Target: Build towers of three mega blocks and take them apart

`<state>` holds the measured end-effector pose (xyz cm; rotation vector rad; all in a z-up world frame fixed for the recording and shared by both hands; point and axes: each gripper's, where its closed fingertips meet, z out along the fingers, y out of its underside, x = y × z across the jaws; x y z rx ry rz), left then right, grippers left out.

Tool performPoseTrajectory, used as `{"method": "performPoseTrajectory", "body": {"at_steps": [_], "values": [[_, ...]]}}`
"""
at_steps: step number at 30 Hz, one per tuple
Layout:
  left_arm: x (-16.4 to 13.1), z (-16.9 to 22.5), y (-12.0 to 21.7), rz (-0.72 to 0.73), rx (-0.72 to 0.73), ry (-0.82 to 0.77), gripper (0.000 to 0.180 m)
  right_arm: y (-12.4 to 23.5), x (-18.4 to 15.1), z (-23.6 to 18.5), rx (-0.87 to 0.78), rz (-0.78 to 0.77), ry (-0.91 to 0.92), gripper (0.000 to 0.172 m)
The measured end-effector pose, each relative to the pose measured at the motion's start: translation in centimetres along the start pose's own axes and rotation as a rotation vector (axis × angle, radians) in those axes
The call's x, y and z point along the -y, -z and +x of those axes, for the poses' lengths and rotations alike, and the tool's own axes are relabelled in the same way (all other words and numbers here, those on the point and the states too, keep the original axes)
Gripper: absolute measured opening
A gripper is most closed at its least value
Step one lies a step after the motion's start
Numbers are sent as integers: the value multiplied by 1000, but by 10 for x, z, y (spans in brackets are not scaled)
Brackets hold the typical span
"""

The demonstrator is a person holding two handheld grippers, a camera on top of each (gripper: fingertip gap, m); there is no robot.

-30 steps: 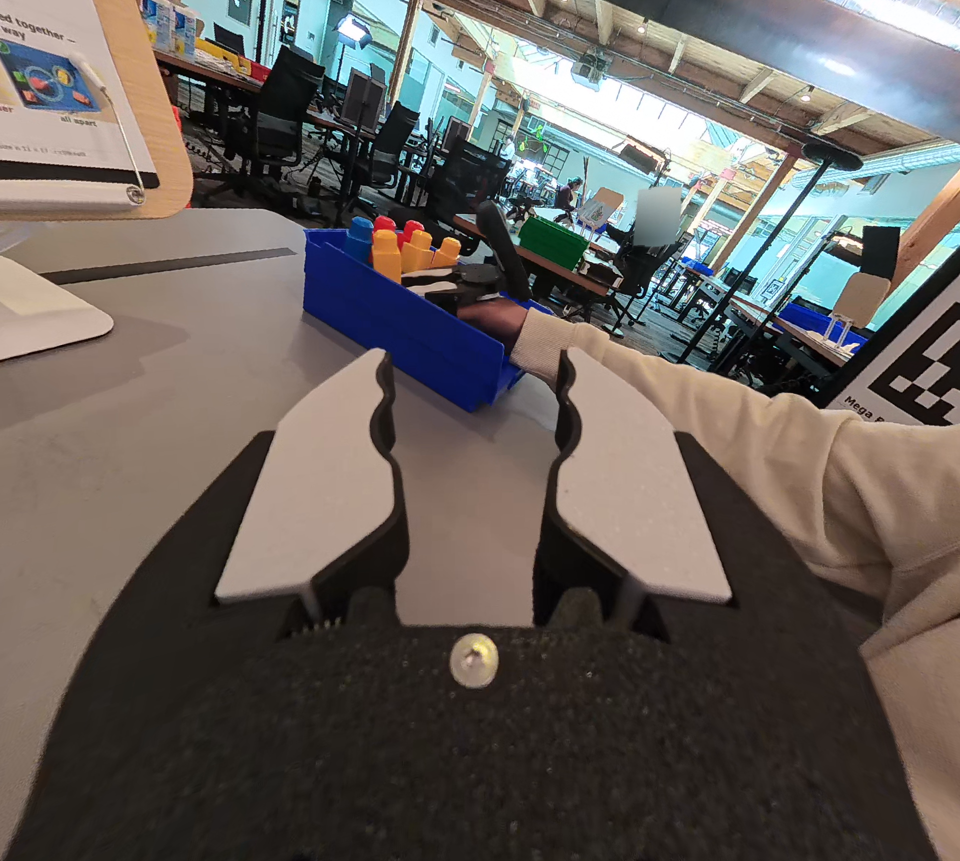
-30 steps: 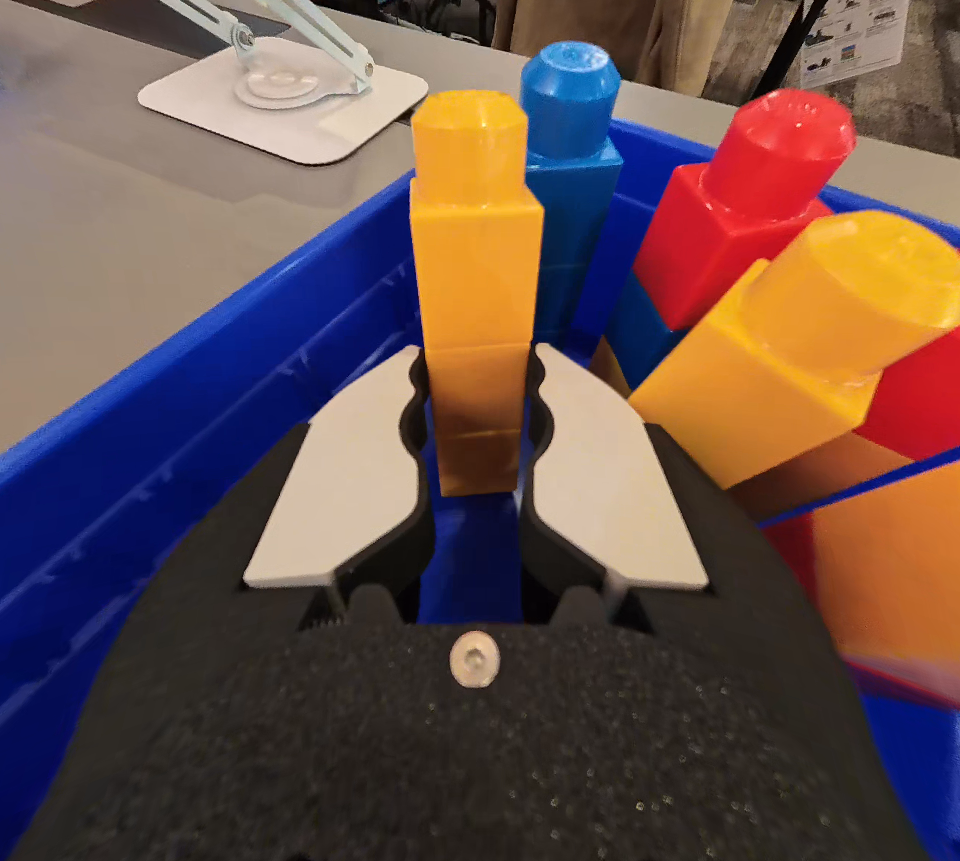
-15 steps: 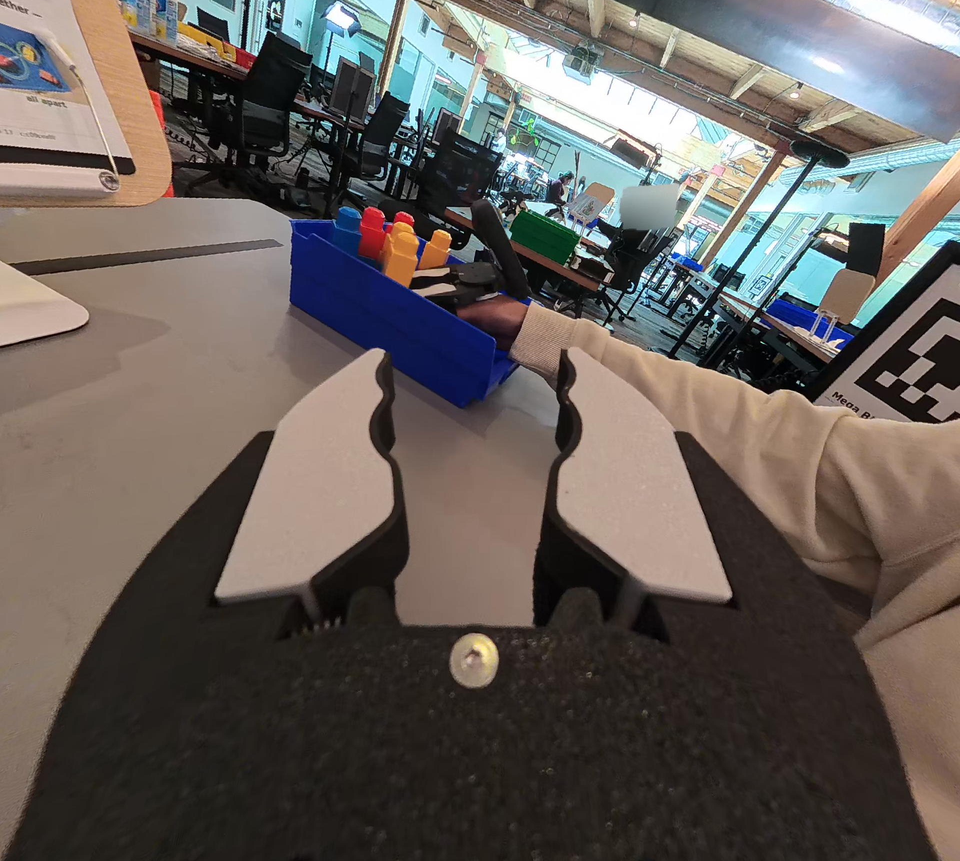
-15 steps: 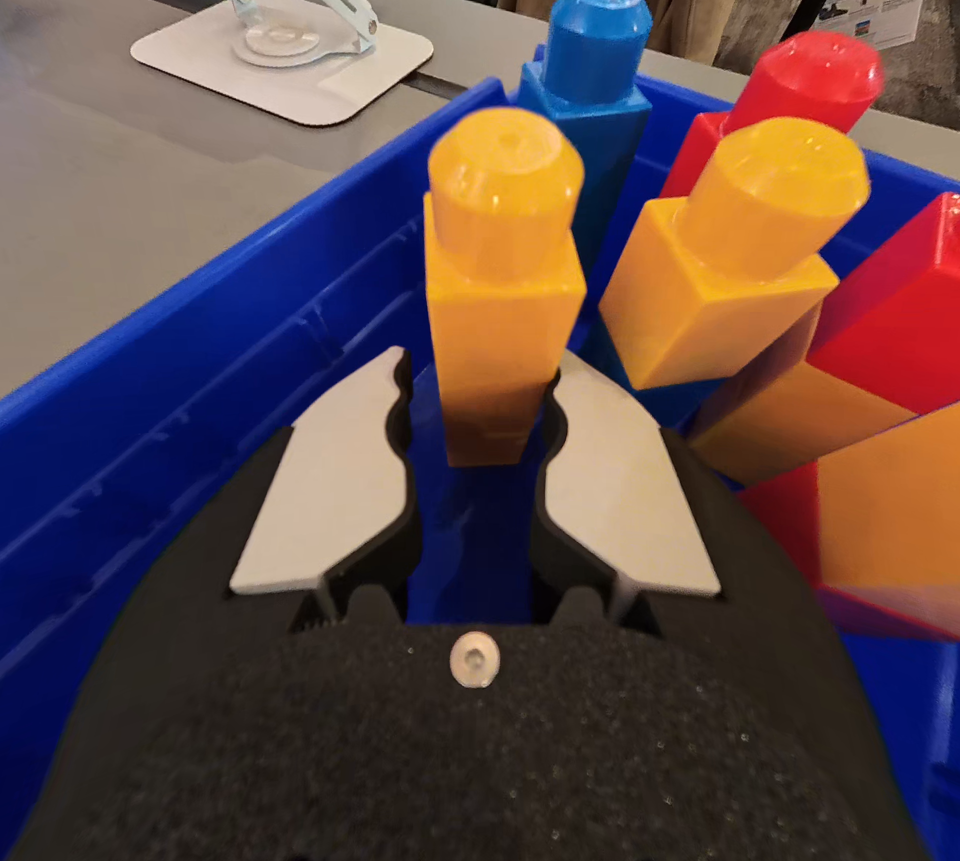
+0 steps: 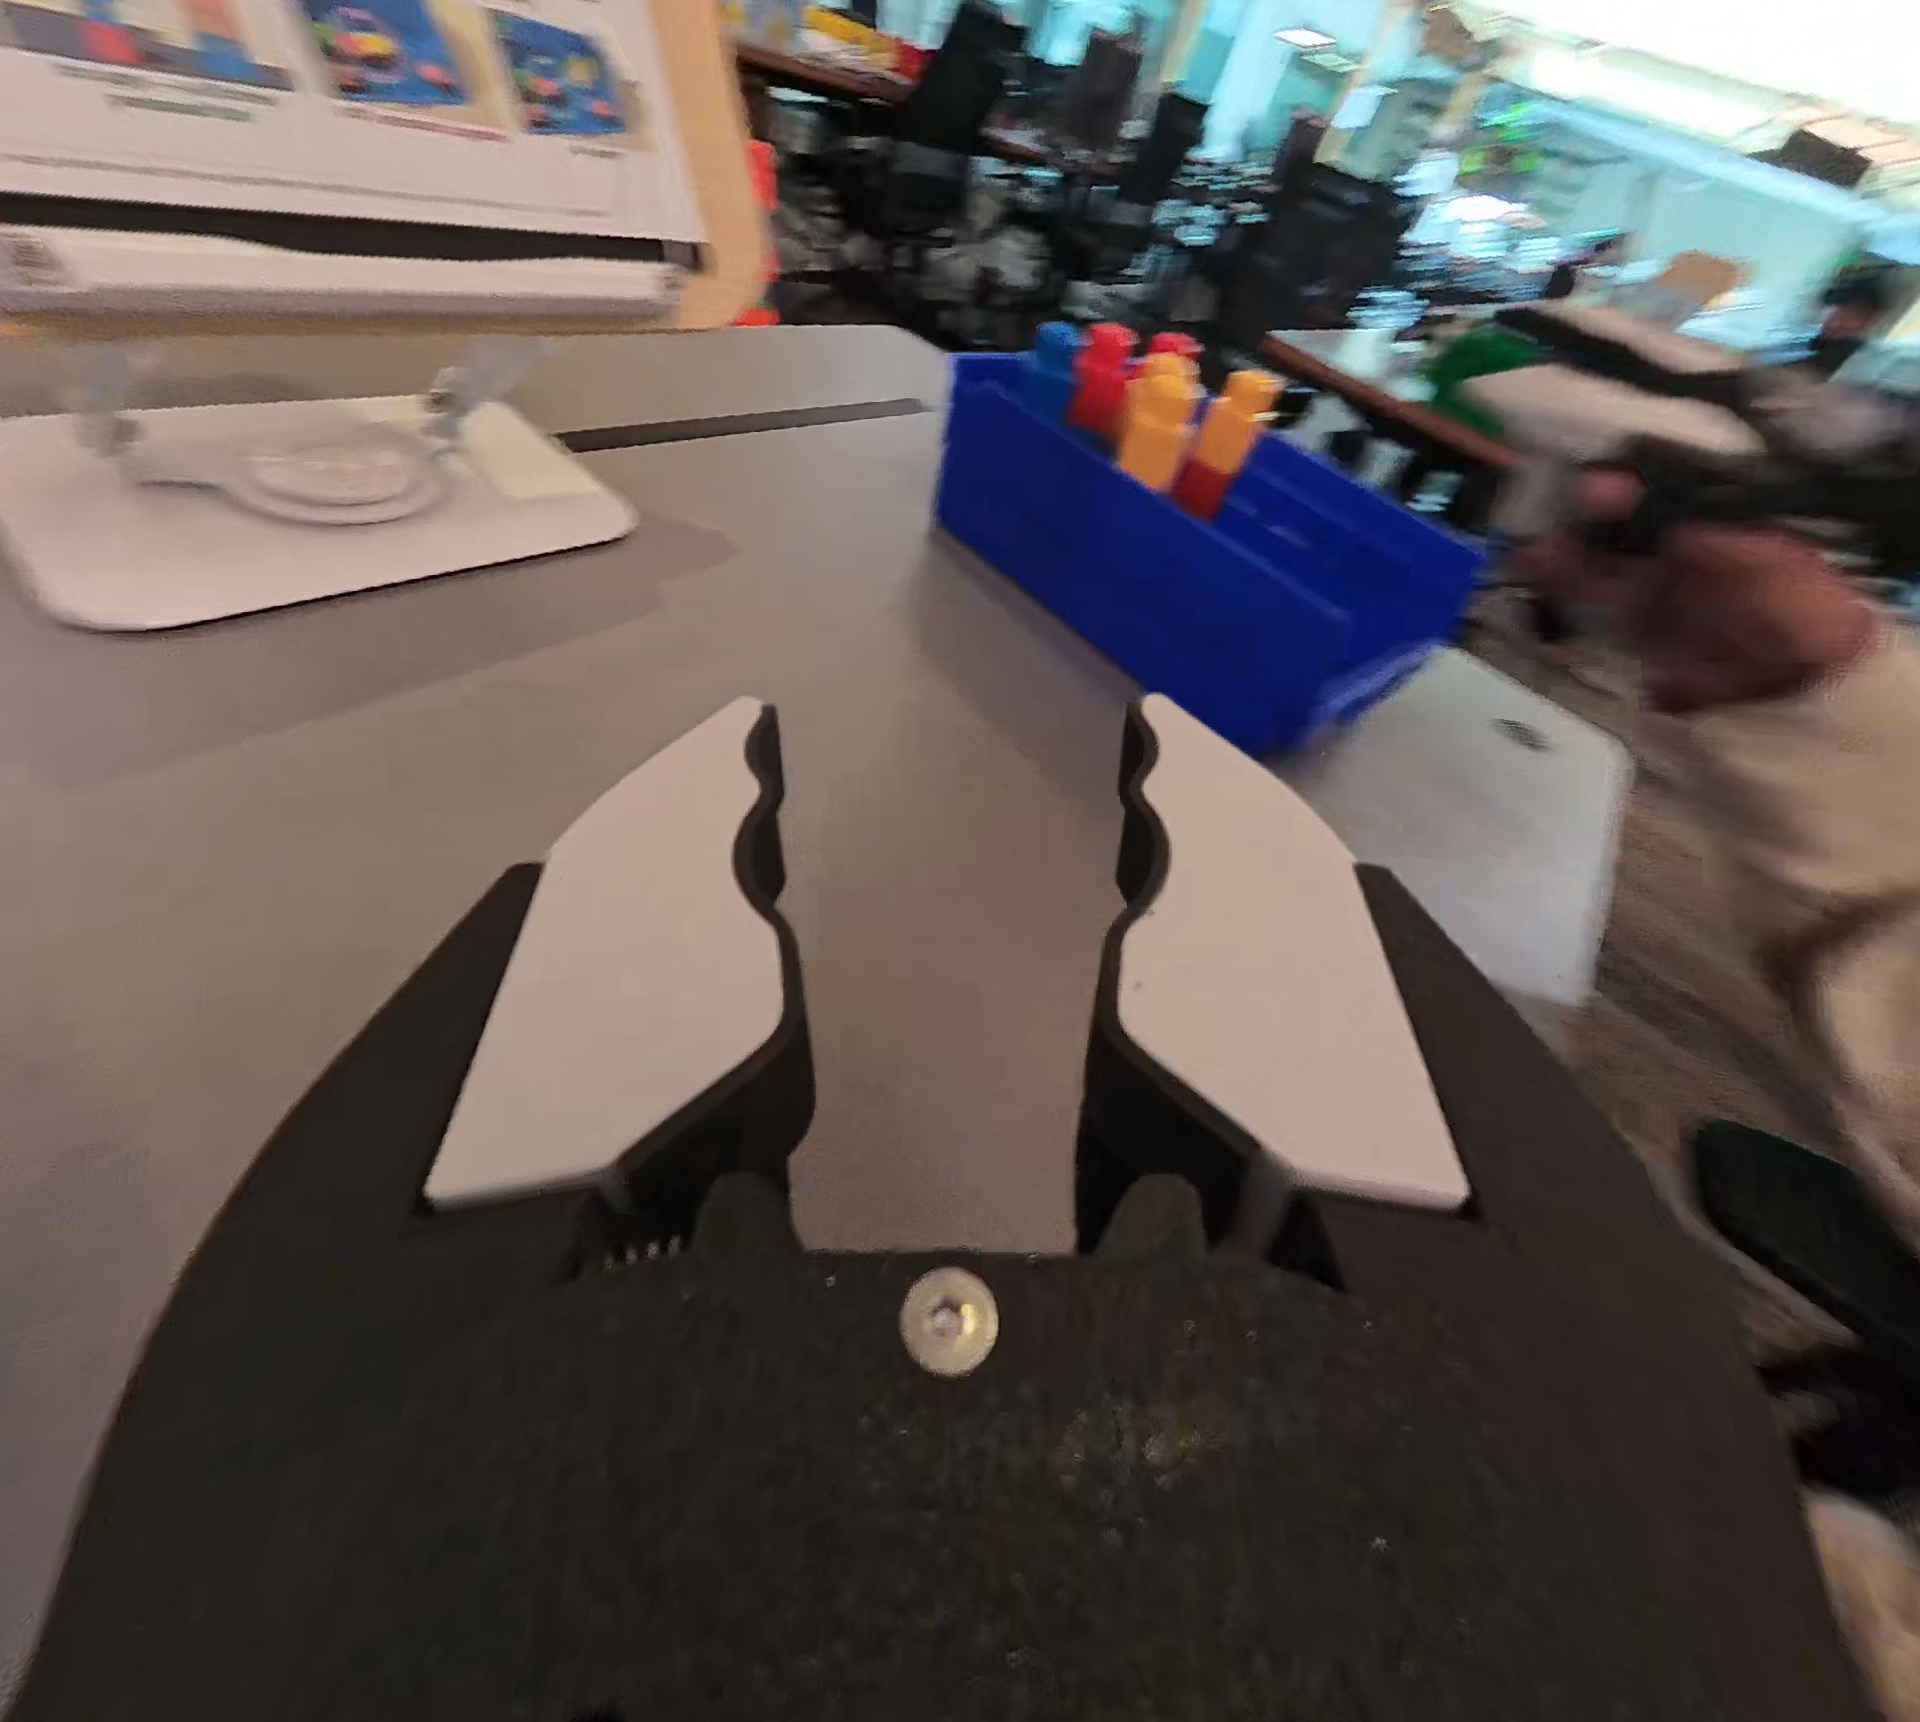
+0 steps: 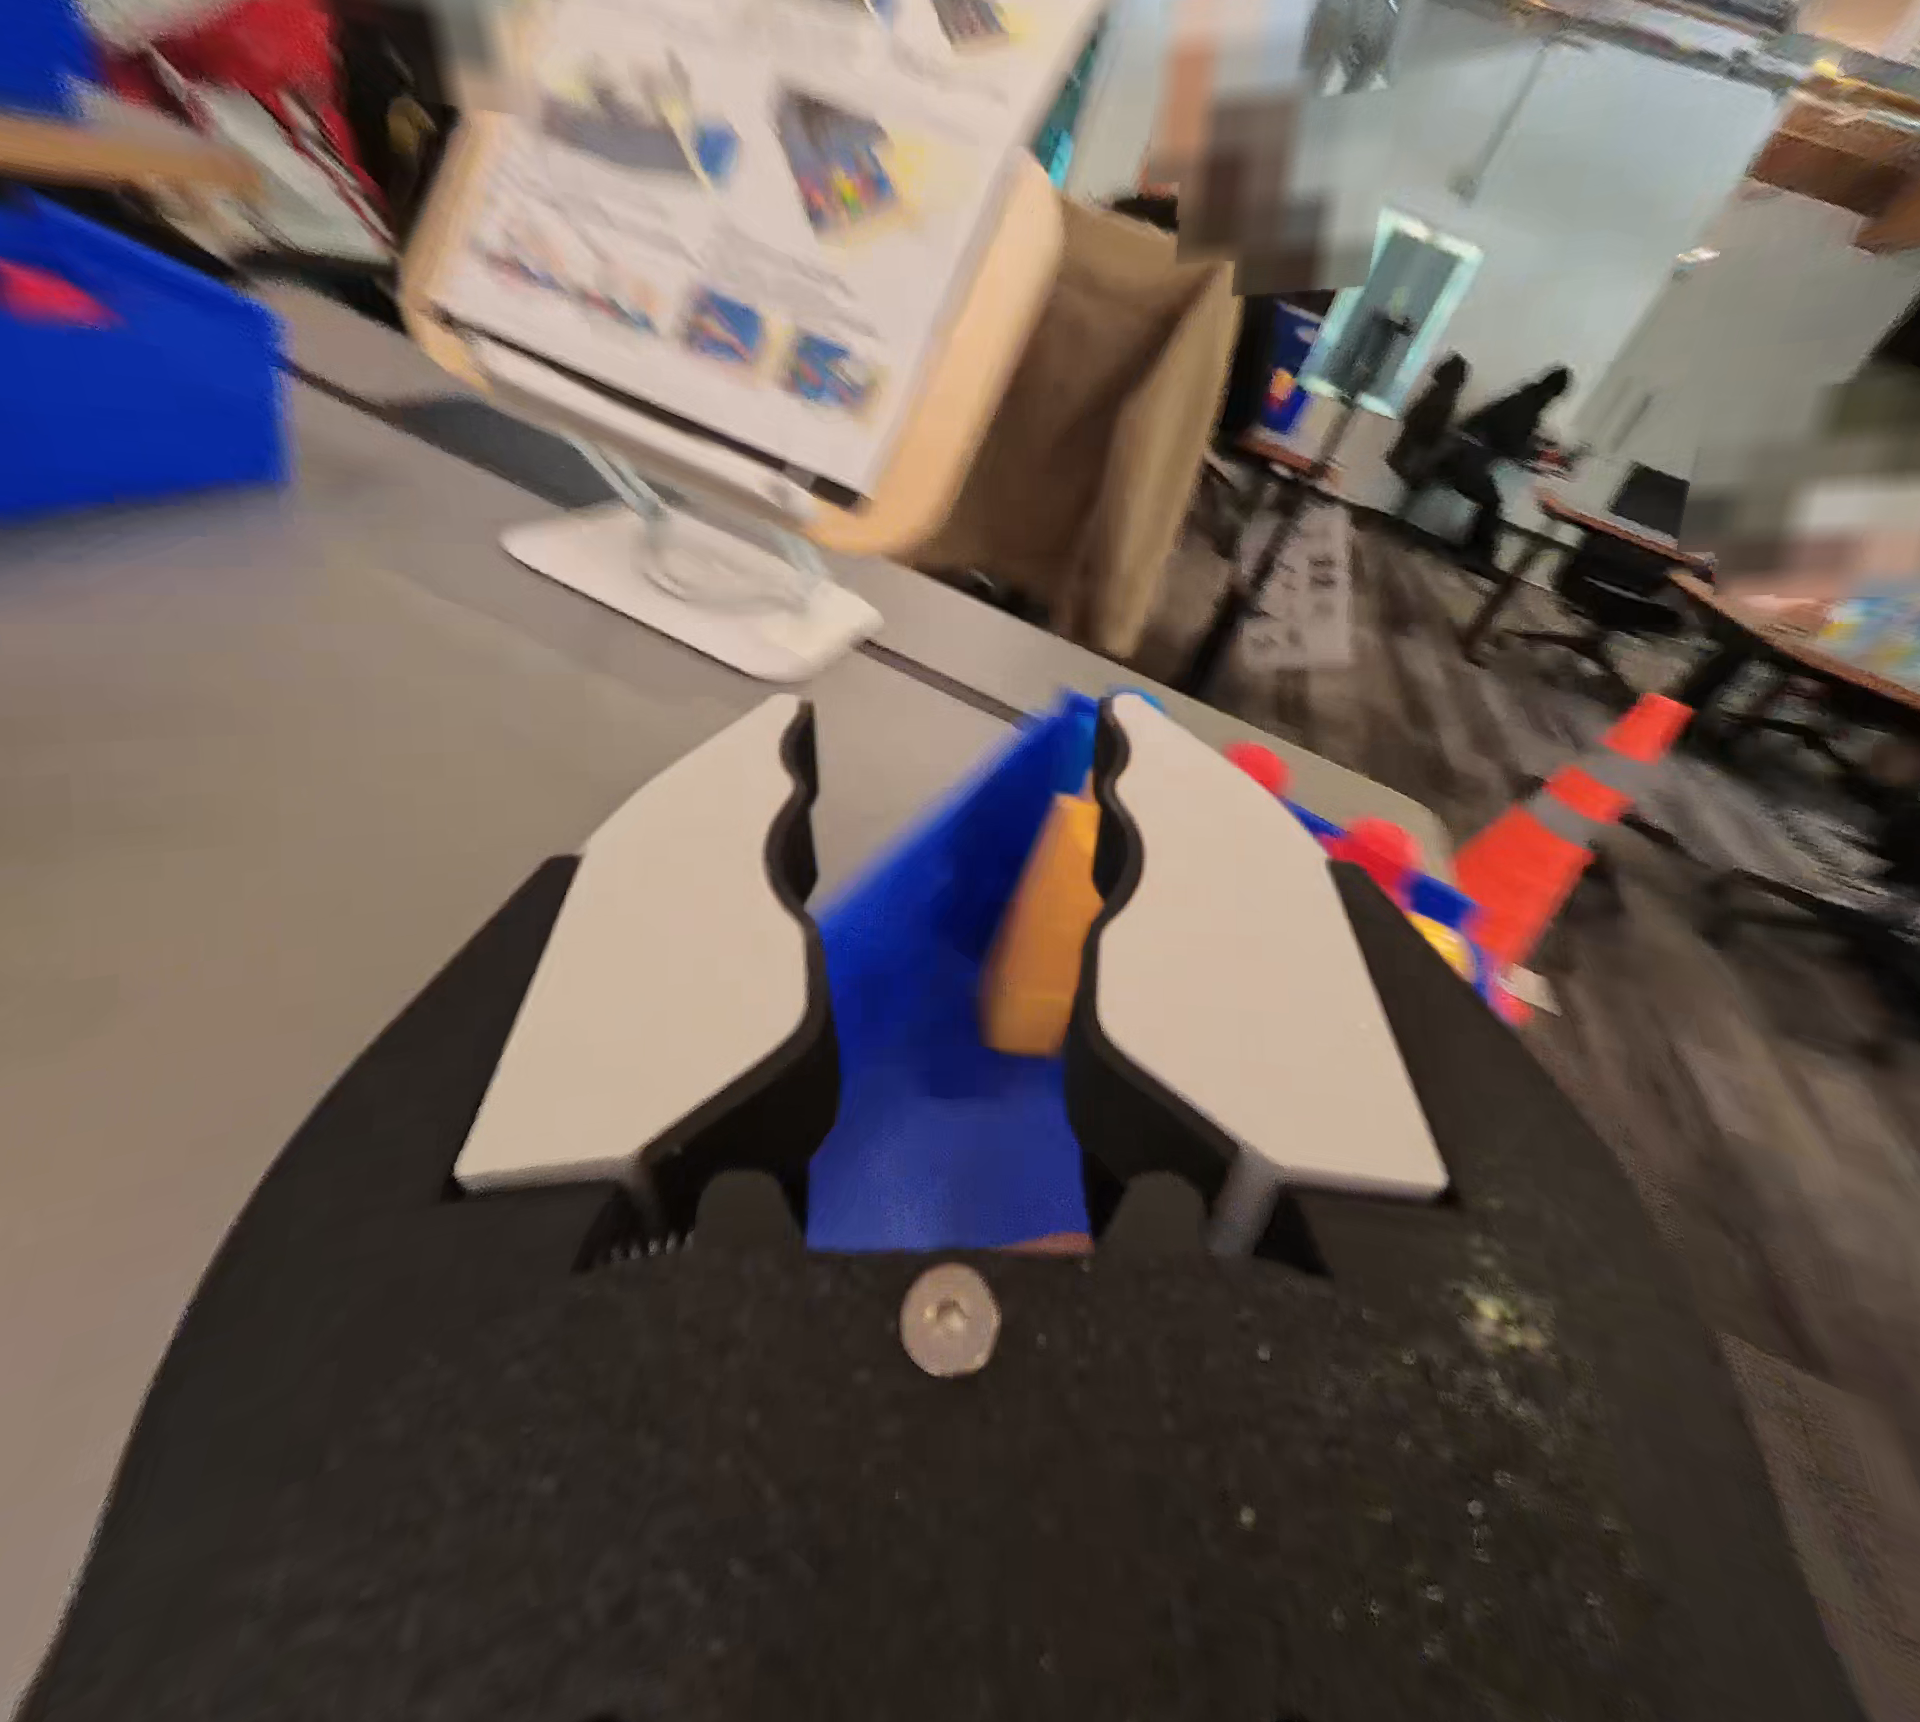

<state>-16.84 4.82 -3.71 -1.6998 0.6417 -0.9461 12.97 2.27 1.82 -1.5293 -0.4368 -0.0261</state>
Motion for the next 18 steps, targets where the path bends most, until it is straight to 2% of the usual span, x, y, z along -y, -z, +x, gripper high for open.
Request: {"method": "performPoseTrajectory", "body": {"at_steps": [1, 3, 5, 8, 10, 12, 18], "values": [[-4, -14, 2, 2, 105, -18, 60, 1, 12, -29, 65, 40, -61, 49], [-15, -22, 2, -33, 185, -52, 60, -7, 17, -99, 243, 63, -166, 60], [-29, -22, 0, -96, 217, -53, 68, -22, 5, -167, 398, 52, -224, 67], [-46, -14, 1, -143, 215, -33, 66, -52, -26, -223, 447, 2, -133, 67], [-61, -9, 2, -200, 206, -13, 65, -69, -38, -233, 428, 18, -45, 69], [-77, -8, 6, -254, 227, -39, 64, -79, -41, -225, 371, 64, 10, 63], [-110, -12, 22, -323, 245, -39, 65, -72, -43, -198, 292, 120, -30, 60]]}}
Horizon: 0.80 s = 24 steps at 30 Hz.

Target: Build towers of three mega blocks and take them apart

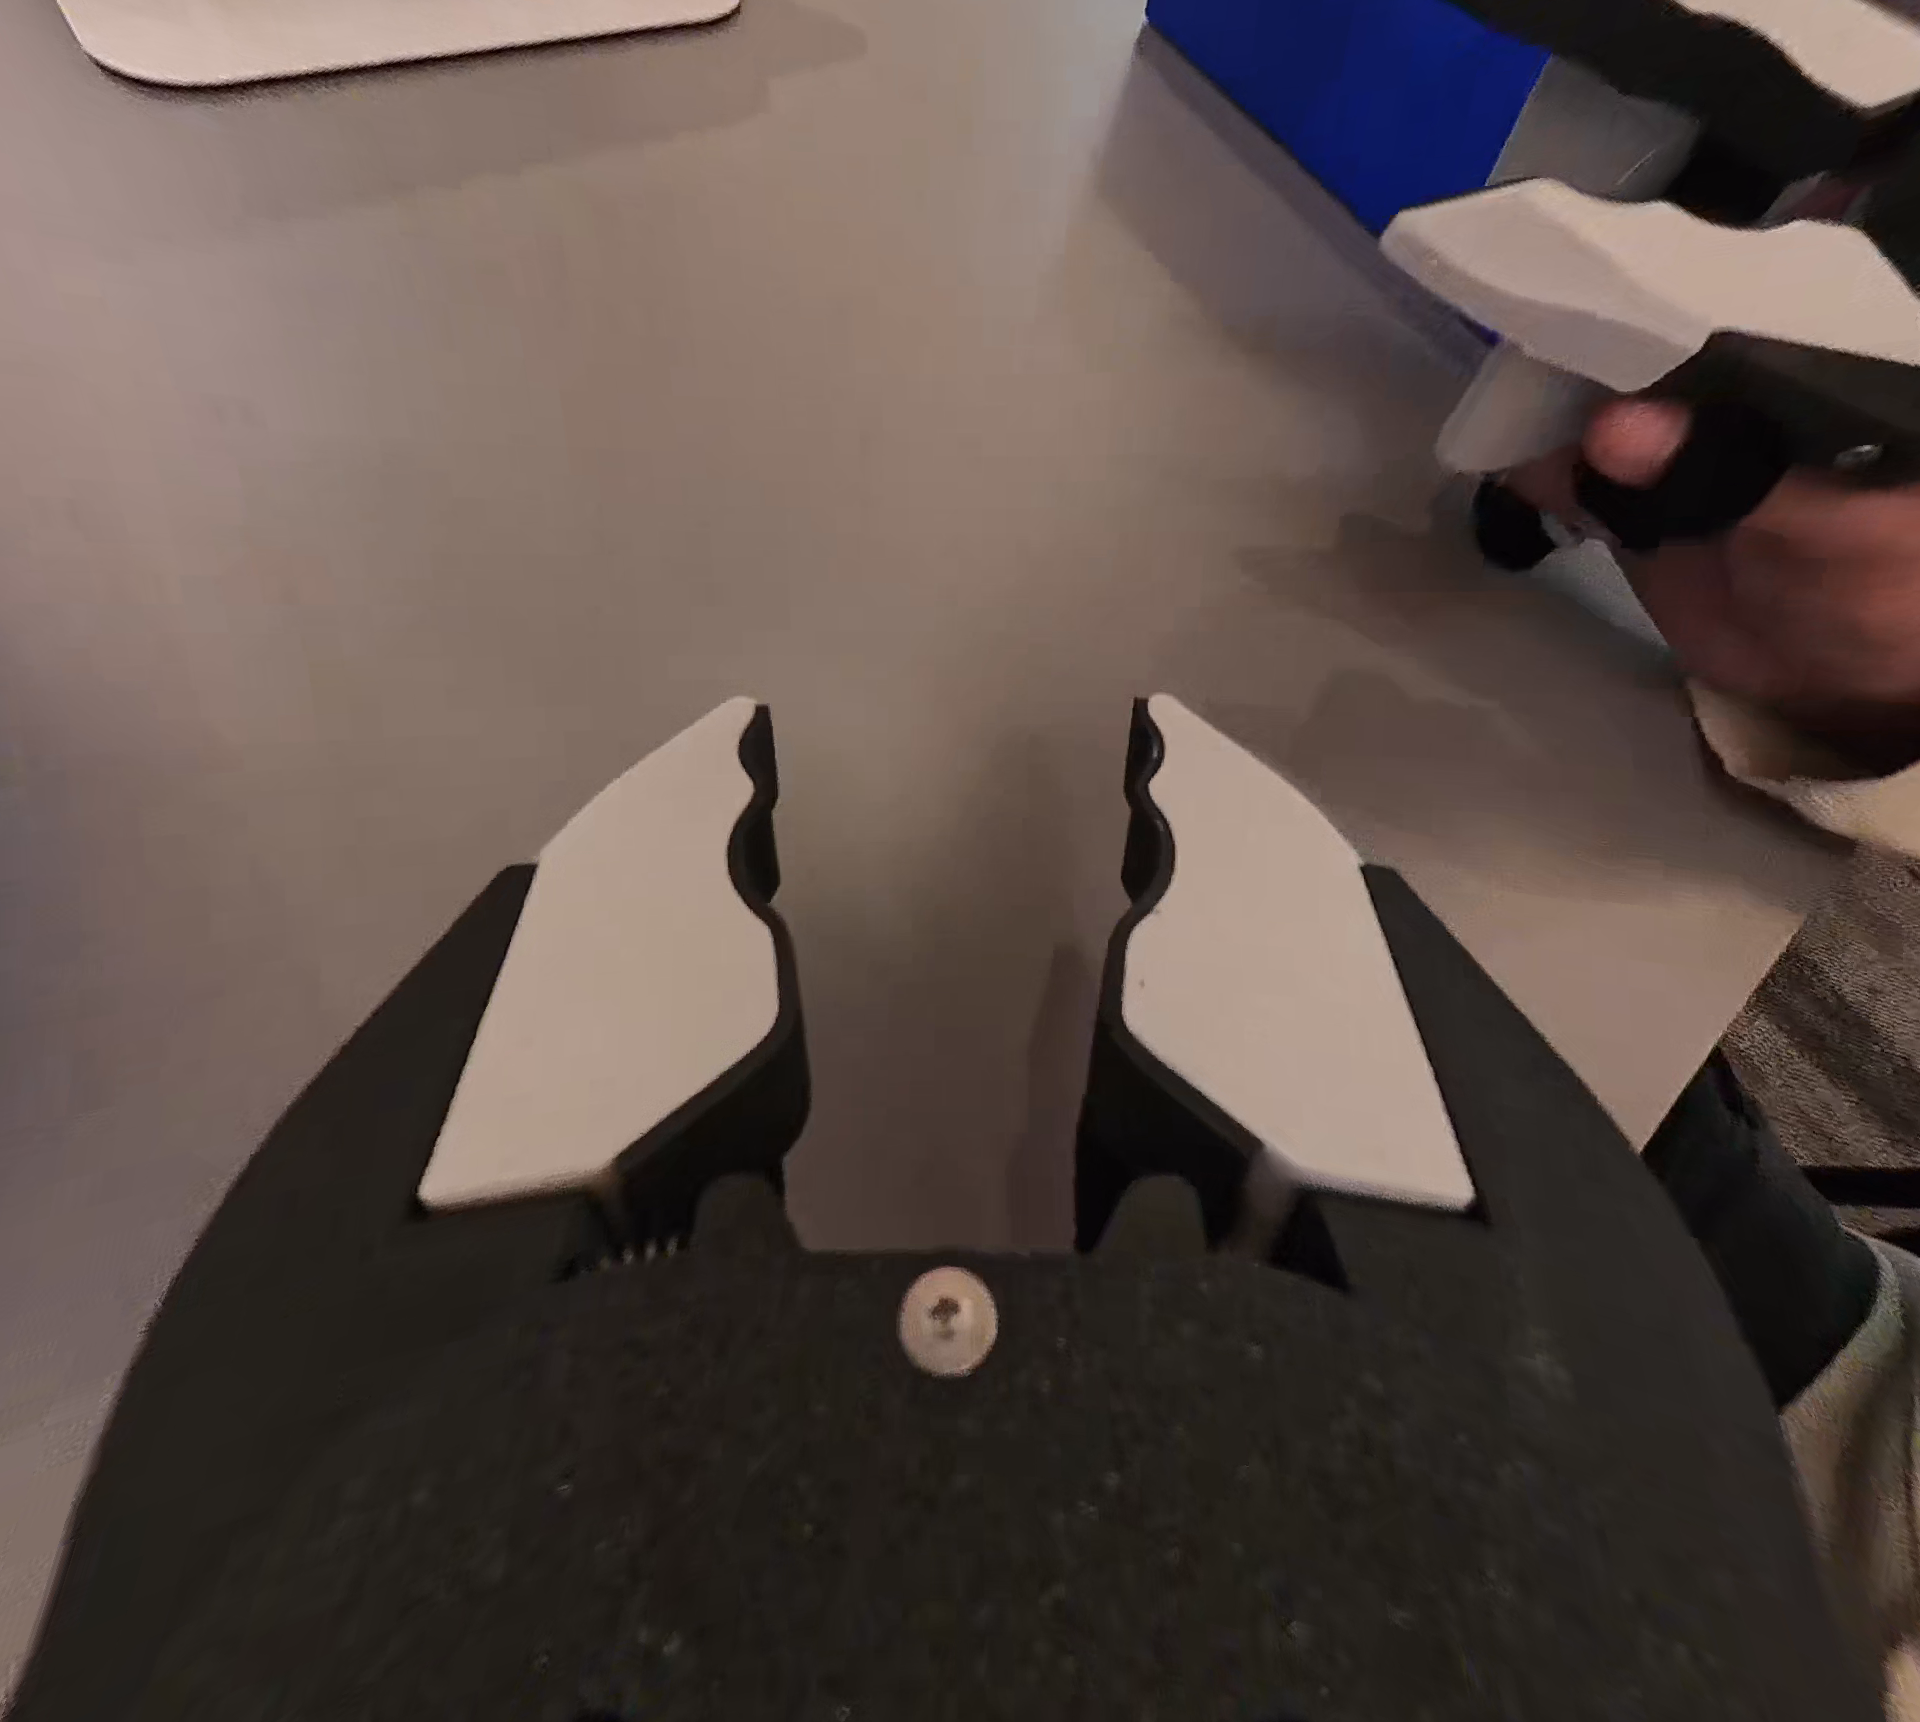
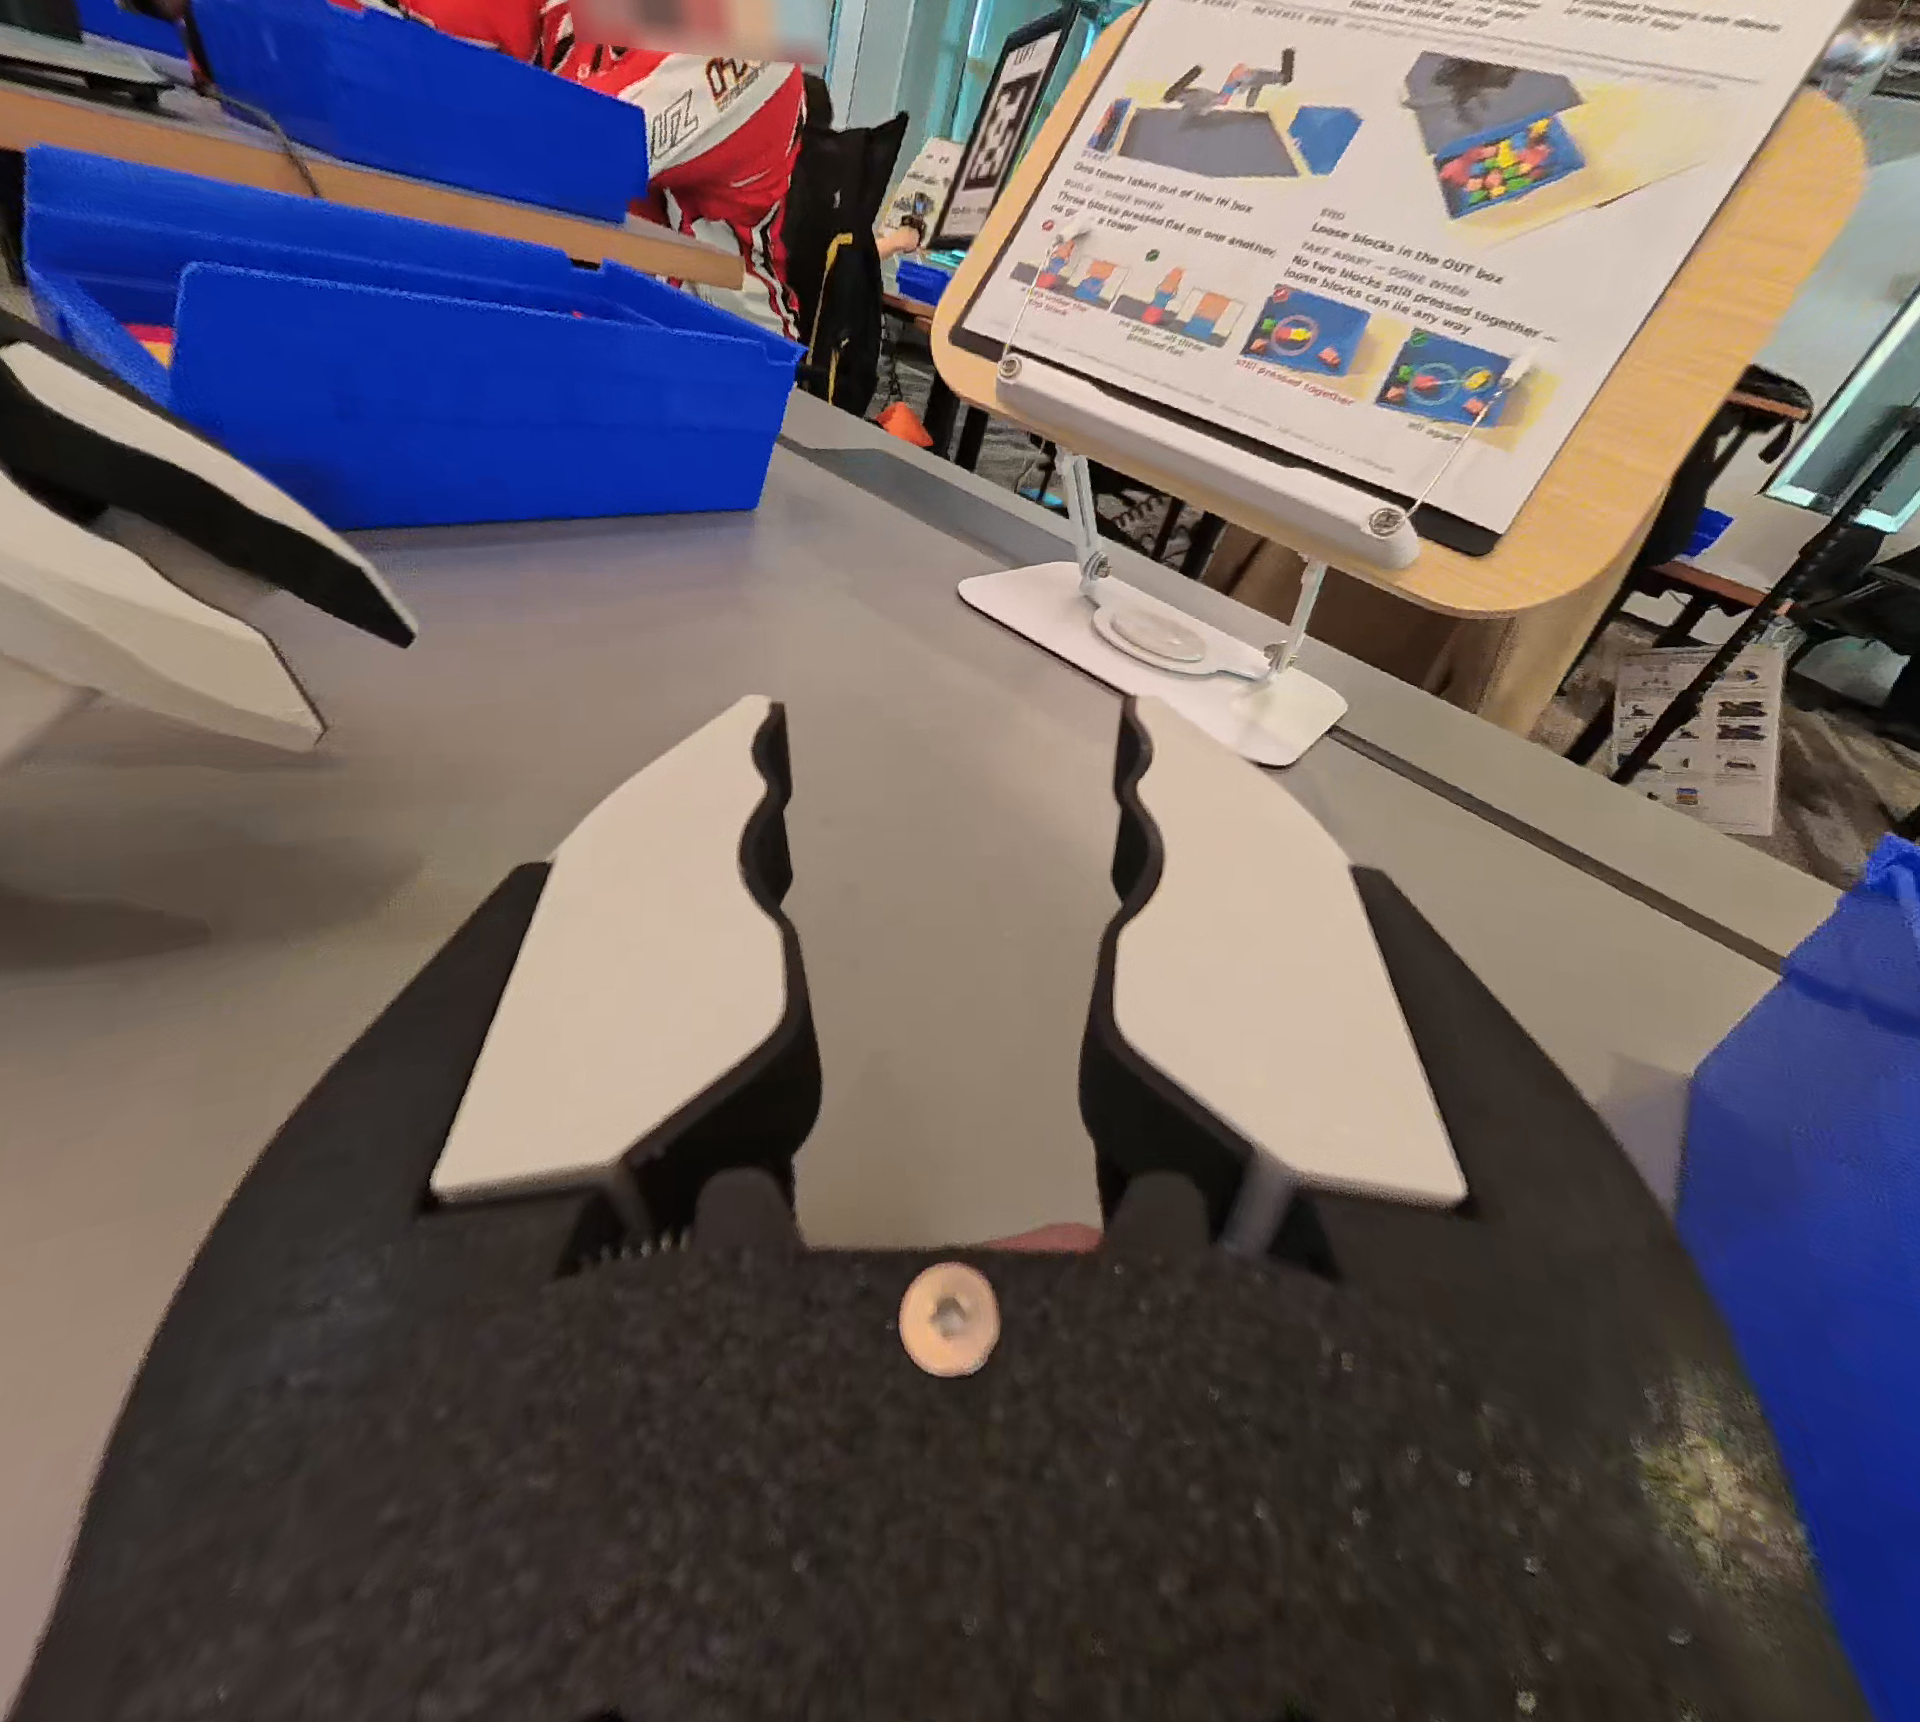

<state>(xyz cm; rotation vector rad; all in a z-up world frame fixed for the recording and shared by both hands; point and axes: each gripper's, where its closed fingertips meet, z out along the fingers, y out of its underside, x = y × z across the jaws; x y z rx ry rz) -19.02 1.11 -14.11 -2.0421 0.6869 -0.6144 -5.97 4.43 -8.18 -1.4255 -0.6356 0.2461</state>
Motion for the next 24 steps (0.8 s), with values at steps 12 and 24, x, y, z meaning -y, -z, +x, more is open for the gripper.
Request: {"method": "performPoseTrajectory", "body": {"at_steps": [12, 24], "values": [[57, -98, 147, -186, 134, -149, 64, 10, 7, -5, 24, 62, -2, 59], [-13, -237, 110, -897, -35, -190, 72, 9, 7, -4, 33, 62, -23, 59]]}}
